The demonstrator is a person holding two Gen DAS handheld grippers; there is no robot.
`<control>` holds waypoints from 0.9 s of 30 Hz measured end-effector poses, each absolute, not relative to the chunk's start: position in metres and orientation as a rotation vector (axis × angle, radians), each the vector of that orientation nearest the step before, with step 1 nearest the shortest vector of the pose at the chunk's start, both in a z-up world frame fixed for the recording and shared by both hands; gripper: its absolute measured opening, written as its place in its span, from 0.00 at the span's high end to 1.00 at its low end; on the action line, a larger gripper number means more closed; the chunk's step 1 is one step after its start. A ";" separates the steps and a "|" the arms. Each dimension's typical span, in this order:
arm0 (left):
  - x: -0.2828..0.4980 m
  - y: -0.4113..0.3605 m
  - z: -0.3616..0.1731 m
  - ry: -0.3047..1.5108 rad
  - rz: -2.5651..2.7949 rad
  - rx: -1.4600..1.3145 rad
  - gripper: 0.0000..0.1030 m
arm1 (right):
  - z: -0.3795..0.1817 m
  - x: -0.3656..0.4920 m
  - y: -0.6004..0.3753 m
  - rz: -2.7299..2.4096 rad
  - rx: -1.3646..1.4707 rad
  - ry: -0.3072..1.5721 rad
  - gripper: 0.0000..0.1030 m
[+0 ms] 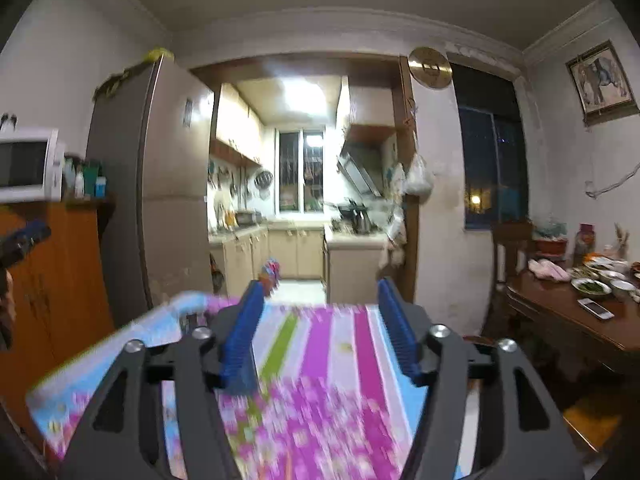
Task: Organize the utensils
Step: 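Open both grippers to release the chopsticks in the holder, then move both grippers back down to the remaining chopsticks on the table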
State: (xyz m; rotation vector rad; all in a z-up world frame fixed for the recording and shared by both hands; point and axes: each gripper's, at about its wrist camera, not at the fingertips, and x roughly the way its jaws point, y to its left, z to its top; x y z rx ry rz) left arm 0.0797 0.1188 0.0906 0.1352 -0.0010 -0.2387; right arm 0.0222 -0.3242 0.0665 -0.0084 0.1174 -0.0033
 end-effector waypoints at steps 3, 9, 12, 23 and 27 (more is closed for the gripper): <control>0.043 0.120 0.058 0.074 -0.246 0.157 0.31 | 0.033 -0.007 -0.323 -0.018 -0.009 0.215 0.34; -0.003 0.104 -0.032 0.303 -0.279 0.141 0.31 | -0.044 -0.037 -0.303 -0.035 0.008 0.409 0.30; -0.016 0.084 -0.072 0.387 -0.299 0.148 0.31 | -0.075 -0.048 -0.282 -0.018 -0.036 0.460 0.29; -0.045 0.017 -0.127 0.479 -0.335 0.267 0.53 | -0.131 -0.050 -0.216 0.171 -0.146 0.545 0.57; -0.047 0.007 -0.134 0.479 -0.368 0.284 0.59 | -0.135 -0.048 -0.203 0.205 -0.144 0.565 0.72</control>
